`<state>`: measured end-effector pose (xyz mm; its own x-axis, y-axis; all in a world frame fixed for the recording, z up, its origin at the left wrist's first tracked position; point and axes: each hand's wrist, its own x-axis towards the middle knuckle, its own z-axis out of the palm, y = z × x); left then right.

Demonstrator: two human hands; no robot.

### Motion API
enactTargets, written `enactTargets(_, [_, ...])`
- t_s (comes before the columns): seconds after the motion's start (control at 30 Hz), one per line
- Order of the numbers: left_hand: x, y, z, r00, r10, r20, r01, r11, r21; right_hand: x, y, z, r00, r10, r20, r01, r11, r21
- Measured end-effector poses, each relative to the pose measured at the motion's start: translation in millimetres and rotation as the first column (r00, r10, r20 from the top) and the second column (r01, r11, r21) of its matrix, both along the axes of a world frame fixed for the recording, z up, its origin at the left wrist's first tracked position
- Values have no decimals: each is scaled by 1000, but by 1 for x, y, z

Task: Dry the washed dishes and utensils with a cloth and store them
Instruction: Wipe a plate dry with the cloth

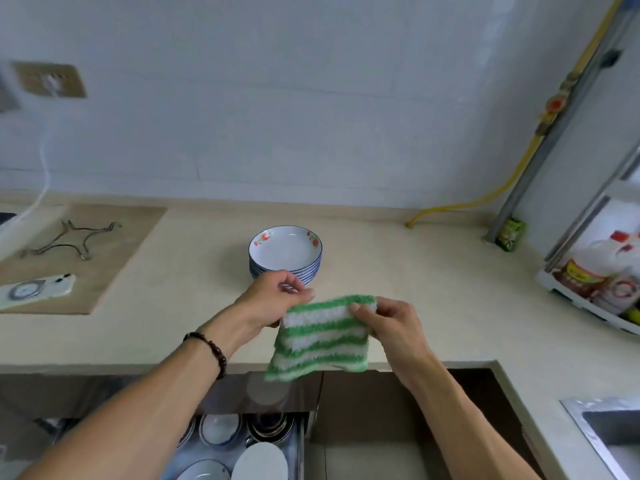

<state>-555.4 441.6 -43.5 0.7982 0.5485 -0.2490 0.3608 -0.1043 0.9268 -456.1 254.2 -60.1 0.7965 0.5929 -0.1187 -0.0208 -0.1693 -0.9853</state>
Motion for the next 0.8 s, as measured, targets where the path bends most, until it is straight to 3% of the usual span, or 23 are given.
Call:
enactTargets(0.1, [15,14,19,969,-246,-17,245,969,-38,15,21,16,995,-92,30,92,996,6])
enactTargets(0.17, [29,26,21,937,-323,-134,343,922,181,30,37,22,985,-170,40,170,985,-1])
enactTargets(0.23, [44,40,20,925,-297,-239,376,807,456,46,51,26,983,-180,-22,181,983,22])
enactTargets(0.33, [68,61,21,919,-279,-279,393,710,585,71,66,29,995,42,88,-35,996,-77])
enactTargets(0.43, [84,76,18,929,-288,-232,369,753,544,88,81,38,915,304,265,-186,902,-390])
enactTargets(0.5, [97,86,9,937,-304,-172,349,790,503,99,97,37,809,427,405,-132,803,-582])
enactTargets(0.6, [118,91,-8,961,-260,-93,274,853,443,118,125,24,702,542,462,-123,731,-671])
enactTargets(0.7, [139,103,-24,994,-112,-7,108,938,328,148,143,6,781,508,364,-207,760,-616])
enactTargets(0.8, [153,124,-49,993,112,-41,-99,966,237,192,154,-14,866,373,332,-124,804,-581])
